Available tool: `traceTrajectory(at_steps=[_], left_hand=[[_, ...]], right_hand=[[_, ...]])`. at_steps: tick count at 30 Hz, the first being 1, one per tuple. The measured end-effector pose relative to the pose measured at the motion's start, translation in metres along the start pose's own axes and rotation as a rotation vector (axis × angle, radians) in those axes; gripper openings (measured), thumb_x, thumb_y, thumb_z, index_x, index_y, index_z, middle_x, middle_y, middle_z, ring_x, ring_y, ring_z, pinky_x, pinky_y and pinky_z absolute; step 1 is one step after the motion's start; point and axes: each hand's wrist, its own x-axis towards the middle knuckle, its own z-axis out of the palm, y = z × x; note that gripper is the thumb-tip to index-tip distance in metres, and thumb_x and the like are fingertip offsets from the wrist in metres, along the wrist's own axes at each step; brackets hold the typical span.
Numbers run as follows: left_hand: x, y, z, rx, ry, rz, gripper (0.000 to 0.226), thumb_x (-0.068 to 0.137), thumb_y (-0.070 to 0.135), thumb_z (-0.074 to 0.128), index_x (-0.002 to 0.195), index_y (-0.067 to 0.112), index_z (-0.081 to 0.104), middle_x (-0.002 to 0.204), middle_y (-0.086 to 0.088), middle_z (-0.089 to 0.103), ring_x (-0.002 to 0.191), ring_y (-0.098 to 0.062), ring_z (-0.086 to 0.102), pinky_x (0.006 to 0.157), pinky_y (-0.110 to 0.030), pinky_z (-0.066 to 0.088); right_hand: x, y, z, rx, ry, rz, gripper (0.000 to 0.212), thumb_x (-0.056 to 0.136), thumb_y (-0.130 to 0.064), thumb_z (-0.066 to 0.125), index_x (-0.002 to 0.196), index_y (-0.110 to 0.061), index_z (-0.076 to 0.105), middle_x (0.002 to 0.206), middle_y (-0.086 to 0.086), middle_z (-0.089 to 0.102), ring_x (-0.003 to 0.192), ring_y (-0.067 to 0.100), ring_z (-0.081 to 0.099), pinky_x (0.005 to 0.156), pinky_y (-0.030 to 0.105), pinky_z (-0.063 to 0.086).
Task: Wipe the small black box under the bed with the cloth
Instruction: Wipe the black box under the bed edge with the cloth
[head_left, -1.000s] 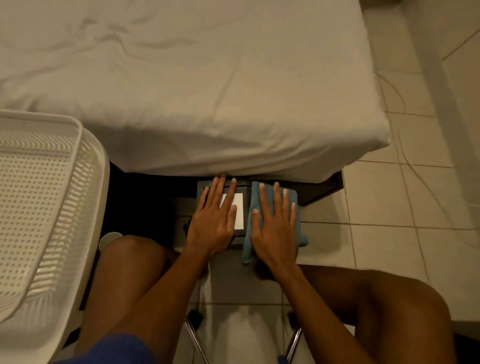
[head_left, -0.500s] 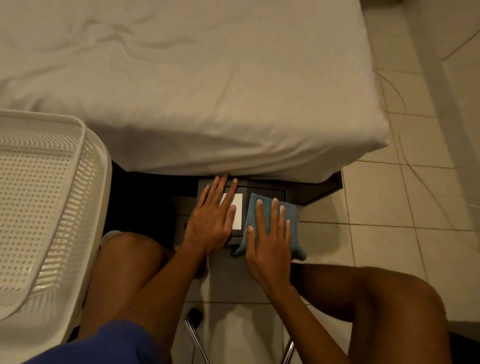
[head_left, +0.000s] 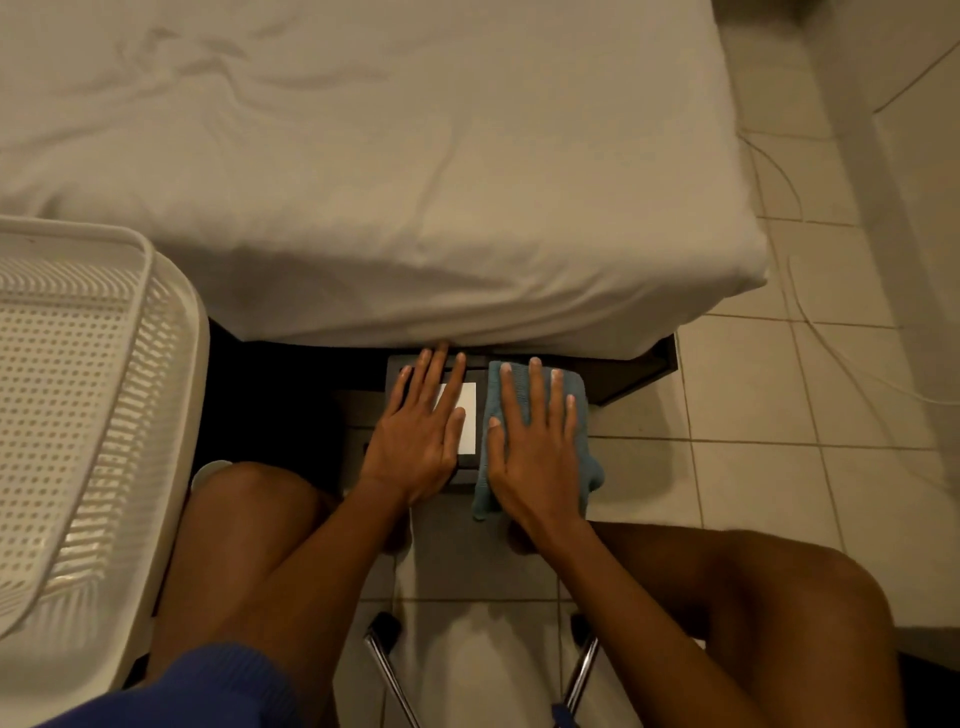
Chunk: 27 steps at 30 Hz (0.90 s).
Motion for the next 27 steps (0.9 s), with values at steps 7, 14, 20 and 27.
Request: traceTrajectory(at_steps=[7, 14, 20, 27], left_hand=[[0.0, 0.002, 0.002, 0.023, 0.041, -0.036, 0.061, 0.104, 0.036, 0.018, 0.156, 0.013, -0.006, 0.165, -0.003, -0.011, 0.152, -0.015, -0.011, 0.123, -0.037, -0.006], [0.002, 0.005, 0.002, 0.047, 0.003, -0.066, 0.061, 0.104, 0.036, 0.012, 0.154, 0.013, -0.015, 0.163, -0.004, -0.02, 0.15, -0.016, -0.019, 0.124, -0.043, -0.003], [0.002, 0.006, 0.002, 0.047, 0.002, -0.059, 0.062, 0.103, 0.037, 0.011, 0.155, 0.012, -0.011, 0.164, -0.005, -0.015, 0.151, -0.017, -0.016, 0.124, -0.045, -0.001], [0.003, 0.007, 0.002, 0.053, 0.0, -0.062, 0.062, 0.104, 0.037, 0.013, 0.155, 0.012, -0.011, 0.164, -0.004, -0.016, 0.151, -0.016, -0.016, 0.124, -0.045, -0.002]], right_hand=[[0.006, 0.003, -0.003, -0.018, -0.007, -0.162, 0.062, 0.104, -0.038, 0.03, 0.16, -0.027, 0.007, 0.168, 0.006, -0.003, 0.155, 0.024, -0.01, 0.125, 0.048, 0.001], [0.005, 0.004, -0.007, -0.072, 0.006, -0.249, 0.062, 0.104, -0.038, 0.031, 0.16, -0.024, 0.01, 0.168, 0.004, 0.0, 0.155, 0.027, -0.007, 0.125, 0.05, 0.004], [0.007, 0.01, -0.007, -0.017, -0.004, -0.25, 0.06, 0.104, -0.037, 0.032, 0.16, -0.024, 0.015, 0.168, 0.002, 0.006, 0.155, 0.024, -0.004, 0.125, 0.046, 0.002], [0.002, 0.031, -0.01, 0.012, 0.026, -0.093, 0.063, 0.104, -0.041, 0.032, 0.16, -0.023, 0.009, 0.168, 0.005, 0.004, 0.155, 0.023, -0.004, 0.126, 0.04, 0.0]])
